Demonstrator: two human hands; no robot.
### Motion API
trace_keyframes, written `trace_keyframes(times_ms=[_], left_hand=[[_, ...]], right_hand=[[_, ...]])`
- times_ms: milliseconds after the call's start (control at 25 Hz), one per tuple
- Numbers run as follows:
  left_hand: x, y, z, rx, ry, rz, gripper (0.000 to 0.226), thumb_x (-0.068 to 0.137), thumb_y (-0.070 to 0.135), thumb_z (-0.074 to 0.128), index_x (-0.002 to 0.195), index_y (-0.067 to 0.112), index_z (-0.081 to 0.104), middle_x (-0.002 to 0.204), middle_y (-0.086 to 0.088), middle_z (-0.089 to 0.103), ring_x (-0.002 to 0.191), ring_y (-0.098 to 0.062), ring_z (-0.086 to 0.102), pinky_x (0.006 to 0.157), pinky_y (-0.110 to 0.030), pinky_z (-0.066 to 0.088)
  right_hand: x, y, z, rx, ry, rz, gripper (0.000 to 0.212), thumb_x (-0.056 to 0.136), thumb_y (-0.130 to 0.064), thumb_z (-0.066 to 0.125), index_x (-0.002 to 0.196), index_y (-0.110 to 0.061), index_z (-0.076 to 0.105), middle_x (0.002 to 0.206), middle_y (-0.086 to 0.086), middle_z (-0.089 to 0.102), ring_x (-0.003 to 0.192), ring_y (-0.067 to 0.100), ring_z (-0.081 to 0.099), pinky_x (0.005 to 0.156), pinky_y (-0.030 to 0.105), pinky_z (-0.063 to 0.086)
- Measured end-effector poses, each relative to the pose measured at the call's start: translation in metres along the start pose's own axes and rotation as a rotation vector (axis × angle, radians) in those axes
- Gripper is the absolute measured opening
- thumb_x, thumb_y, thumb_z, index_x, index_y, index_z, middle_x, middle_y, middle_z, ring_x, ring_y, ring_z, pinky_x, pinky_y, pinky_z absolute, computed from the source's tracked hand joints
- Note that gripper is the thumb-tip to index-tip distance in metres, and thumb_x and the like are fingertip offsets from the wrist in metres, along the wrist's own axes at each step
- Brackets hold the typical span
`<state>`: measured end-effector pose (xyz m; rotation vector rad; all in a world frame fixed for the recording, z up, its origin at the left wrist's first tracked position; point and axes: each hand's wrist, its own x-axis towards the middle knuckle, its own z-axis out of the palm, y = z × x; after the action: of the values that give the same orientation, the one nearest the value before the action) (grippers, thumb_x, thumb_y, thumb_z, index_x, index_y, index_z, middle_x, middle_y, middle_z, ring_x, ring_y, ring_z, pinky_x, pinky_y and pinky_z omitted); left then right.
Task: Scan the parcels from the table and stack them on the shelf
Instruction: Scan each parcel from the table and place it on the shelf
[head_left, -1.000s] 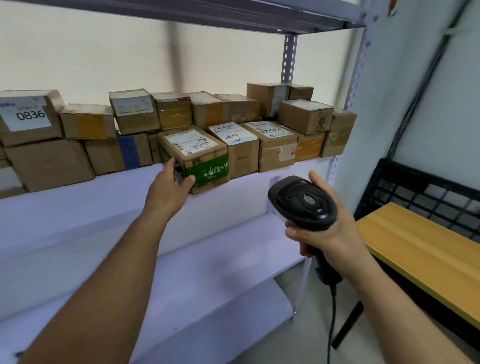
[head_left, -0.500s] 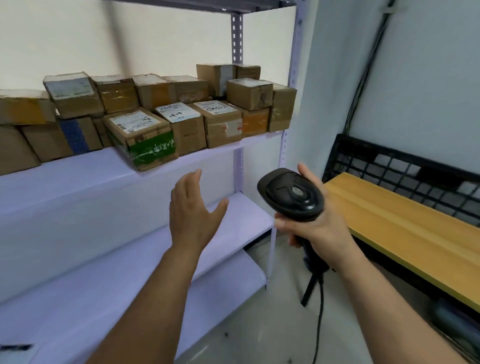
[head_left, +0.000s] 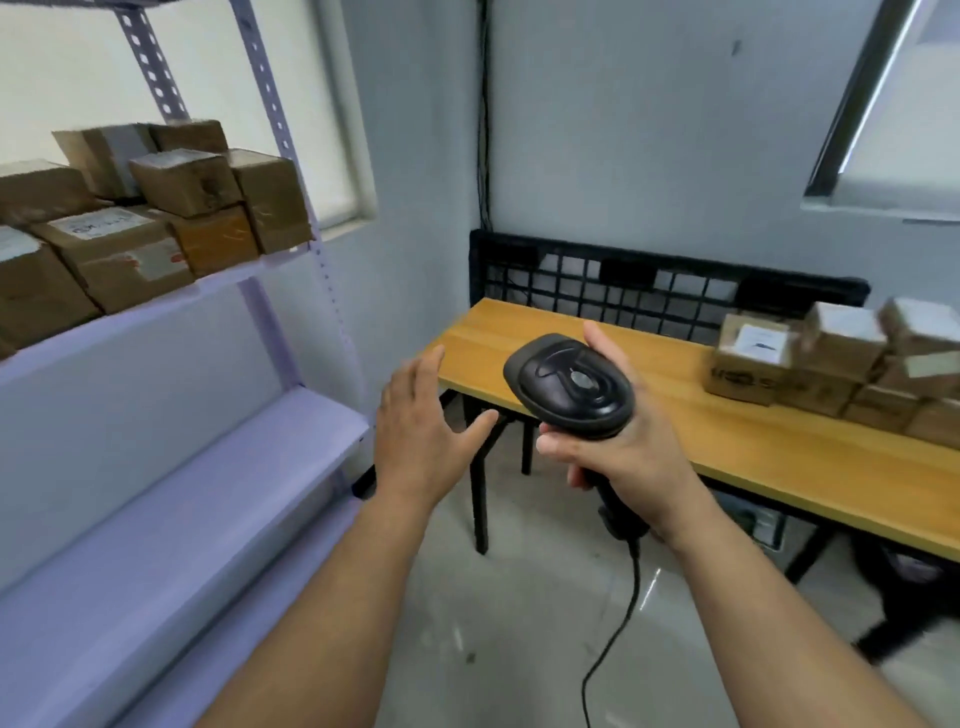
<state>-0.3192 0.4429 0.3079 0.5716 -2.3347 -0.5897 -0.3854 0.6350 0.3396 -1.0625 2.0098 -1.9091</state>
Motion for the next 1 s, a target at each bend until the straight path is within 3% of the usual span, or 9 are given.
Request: trace_keyframes(times_ms=[80,200,360,640,1000], left_hand=[[-0.006,0.04,0.03,-0.028,-0.031,0.058,0.085,0.075,0.043,0.077,0.144,0.016,0.037,0.139,-0.009,0.041,0.127,-0.027,0.038,0.106,-0.041,0.034],[-0.016,0.085,0.063,-0.074,-0.072,0.107,0.084,0.076,0.045,0.075,0.145,0.017,0.035,0.142,-0.005,0.038,0.128,-0.023,0.036,0.106,-0.039,0.033],[-0.032,0.156,0.112,-0.133,-0.171,0.198,0.084,0.079,0.048,0.072,0.147,0.02,0.032,0.142,-0.003,0.036,0.131,-0.02,0.035,0.11,-0.038,0.033],[-0.047,0.244,0.181,-0.212,-0.348,0.327,0.084,0.082,0.052,0.067,0.15,0.025,0.025,0.151,0.0,0.028,0.138,-0.017,0.027,0.114,-0.036,0.029],[-0.06,0.357,0.307,-0.317,-0.58,0.463,0.081,0.085,0.054,0.062,0.15,0.029,0.022,0.151,0.002,0.026,0.139,-0.015,0.025,0.113,-0.034,0.028]], right_hand=[[-0.018,0.0,-0.044,-0.021,0.042,0.021,0.106,0.069,0.003,0.083,0.148,-0.038,0.025,0.118,0.009,0.064,0.057,0.011,0.064,0.045,0.03,0.052],[-0.041,0.001,-0.092,-0.04,0.099,0.027,0.102,0.069,0.002,0.082,0.142,-0.043,0.027,0.108,0.013,0.066,0.055,0.014,0.064,0.044,0.031,0.052],[-0.078,0.005,-0.162,-0.076,0.237,0.062,0.099,0.062,-0.013,0.084,0.139,-0.046,0.031,0.111,-0.003,0.069,0.062,0.018,0.069,0.045,0.038,0.055],[-0.128,0.014,-0.249,-0.152,0.47,0.142,0.102,0.07,0.003,0.082,0.141,-0.049,0.029,0.122,0.001,0.064,0.057,0.011,0.065,0.048,0.036,0.054],[-0.163,0.053,-0.375,-0.213,0.781,0.244,0.102,0.066,-0.003,0.086,0.131,-0.061,0.033,0.112,0.014,0.064,0.05,0.023,0.06,0.046,0.032,0.05]])
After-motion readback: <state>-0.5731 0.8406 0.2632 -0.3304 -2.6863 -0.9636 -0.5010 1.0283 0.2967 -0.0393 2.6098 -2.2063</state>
